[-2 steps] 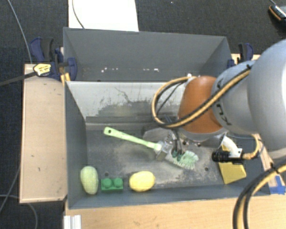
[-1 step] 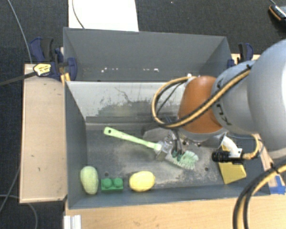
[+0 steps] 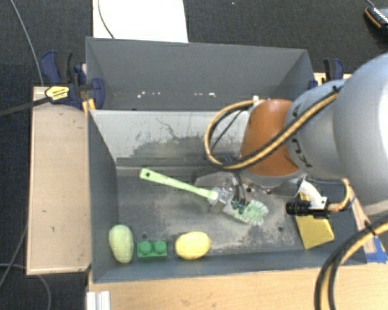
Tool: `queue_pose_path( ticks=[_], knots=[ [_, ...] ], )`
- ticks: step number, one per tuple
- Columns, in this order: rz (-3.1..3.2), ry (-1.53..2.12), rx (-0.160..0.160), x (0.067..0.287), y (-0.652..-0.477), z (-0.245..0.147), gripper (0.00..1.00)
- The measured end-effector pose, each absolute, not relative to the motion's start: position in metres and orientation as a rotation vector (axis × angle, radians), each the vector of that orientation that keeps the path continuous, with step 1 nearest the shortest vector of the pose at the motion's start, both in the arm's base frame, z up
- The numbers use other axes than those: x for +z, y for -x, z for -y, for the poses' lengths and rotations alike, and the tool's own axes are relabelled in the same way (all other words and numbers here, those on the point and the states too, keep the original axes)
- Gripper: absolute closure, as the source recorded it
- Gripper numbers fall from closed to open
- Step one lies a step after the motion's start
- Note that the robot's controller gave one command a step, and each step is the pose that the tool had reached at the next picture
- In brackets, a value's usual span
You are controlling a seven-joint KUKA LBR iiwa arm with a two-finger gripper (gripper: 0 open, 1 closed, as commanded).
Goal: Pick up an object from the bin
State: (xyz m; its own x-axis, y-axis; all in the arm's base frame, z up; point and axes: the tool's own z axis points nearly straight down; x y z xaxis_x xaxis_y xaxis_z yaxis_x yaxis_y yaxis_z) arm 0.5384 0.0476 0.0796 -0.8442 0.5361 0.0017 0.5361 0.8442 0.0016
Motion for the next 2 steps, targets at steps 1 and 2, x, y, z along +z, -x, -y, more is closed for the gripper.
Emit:
queue_pose_path(
  ticks=[1, 2],
  knots=[
    [3.005, 0.9, -0.002, 0.0816, -0.531, -0.0408, 1.0],
    [3.007, 0.897, -0.001, 0.0826, -0.5312, -0.0408, 1.0]
  ],
)
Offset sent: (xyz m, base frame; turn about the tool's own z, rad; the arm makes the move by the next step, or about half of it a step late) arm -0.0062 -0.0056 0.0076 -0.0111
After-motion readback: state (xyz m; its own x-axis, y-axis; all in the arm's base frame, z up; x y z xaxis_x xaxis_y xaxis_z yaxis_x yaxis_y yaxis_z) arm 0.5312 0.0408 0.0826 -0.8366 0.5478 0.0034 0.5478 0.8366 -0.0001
